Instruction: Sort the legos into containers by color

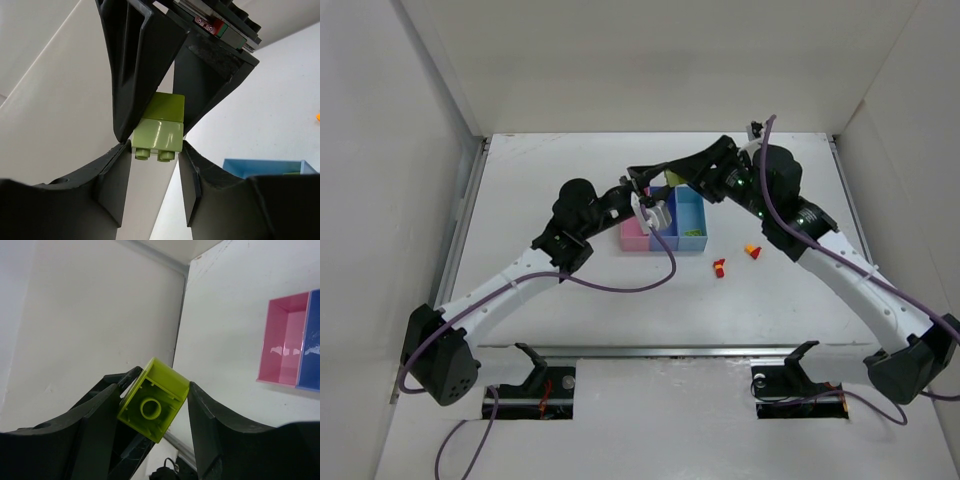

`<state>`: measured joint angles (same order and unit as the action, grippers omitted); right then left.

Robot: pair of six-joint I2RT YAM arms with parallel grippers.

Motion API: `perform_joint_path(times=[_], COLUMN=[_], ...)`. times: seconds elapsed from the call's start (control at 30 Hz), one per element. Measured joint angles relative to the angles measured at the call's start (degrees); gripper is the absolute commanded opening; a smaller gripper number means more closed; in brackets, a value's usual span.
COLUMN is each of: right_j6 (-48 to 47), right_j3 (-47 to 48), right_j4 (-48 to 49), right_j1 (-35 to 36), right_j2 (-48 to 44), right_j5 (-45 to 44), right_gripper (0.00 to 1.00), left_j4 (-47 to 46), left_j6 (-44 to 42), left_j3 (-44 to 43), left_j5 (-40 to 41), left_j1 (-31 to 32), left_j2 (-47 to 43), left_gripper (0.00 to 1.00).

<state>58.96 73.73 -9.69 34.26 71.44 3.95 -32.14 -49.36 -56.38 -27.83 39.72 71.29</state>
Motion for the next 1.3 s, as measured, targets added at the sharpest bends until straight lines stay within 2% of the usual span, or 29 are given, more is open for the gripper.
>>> perform_joint_path(times=[0.03,0.1,0.13,0.17,0.2,0.4,0.43,0.53,0.63,0.67,0.73,0.77,1.03,1.13,1.3], right_j6=[0.0,0.3,0.4,0.4,0.4,0.6,0.6,0.4,0.3,0.3,-0.3,-0.6,-1.7,-1.7,-1.7], right_j3=[-0.1,-0.1,-0.1,-0.1,-0.1,-0.1,-0.1,-0.1,-0.1,-0.1,-0.1,-0.1,-0.6,-1.2,-3.9], right_j4=[0.0,0.0,0.1,0.1,0.2,0.8,0.8,0.8,0.8,0.8,0.8,0.7,0.8,0.8,0.5], right_j1=[0.0,0.0,0.0,0.0,0.0,0.0,0.0,0.0,0.0,0.0,0.0,0.0,0.0,-0.3,-2.6], right_j2=[0.1,0.4,0.6,0.7,0.9,2.1,2.2,2.2,2.2,2.2,2.2,2.2,2.5,2.4,0.9], right_j5=[-0.1,-0.2,-0.2,-0.1,-0.1,0.6,0.6,0.7,0.7,0.7,0.9,1.0,1.2,1.4,2.1], right_gripper=[0.0,0.0,0.0,0.0,0.0,0.0,0.19,0.47,0.58,0.65,0.7,0.77,0.95,0.95,0.95], left_j4=[0.3,0.7,0.9,1.1,1.3,2.4,2.6,2.8,2.8,2.9,3.0,3.1,4.0,4.8,5.4], left_j6=[0.0,0.0,0.1,0.1,0.0,0.2,0.2,0.2,0.0,-0.1,-0.1,-0.1,-1.1,-2.4,-11.5], left_j3=[0.0,0.0,0.0,0.0,0.0,0.0,0.0,0.0,0.0,0.0,0.0,0.1,0.2,0.5,3.8], left_j5=[0.0,0.3,0.3,0.5,0.6,1.2,1.3,1.3,1.5,1.5,1.4,1.4,1.4,1.6,4.0], left_j1=[0.0,-0.1,-0.1,-0.1,-0.2,-0.5,-0.5,-0.6,-0.6,-0.6,-0.5,-0.5,-0.2,-0.2,0.2], left_j2=[0.0,0.0,0.0,0.0,0.0,0.1,0.1,0.1,0.1,0.1,0.1,0.1,-0.3,-0.7,-1.5], left_gripper=[0.33,0.18,0.05,0.04,0.0,0.0,0.0,0.0,0.0,0.0,0.0,0.0,0.0,0.0,0.0])
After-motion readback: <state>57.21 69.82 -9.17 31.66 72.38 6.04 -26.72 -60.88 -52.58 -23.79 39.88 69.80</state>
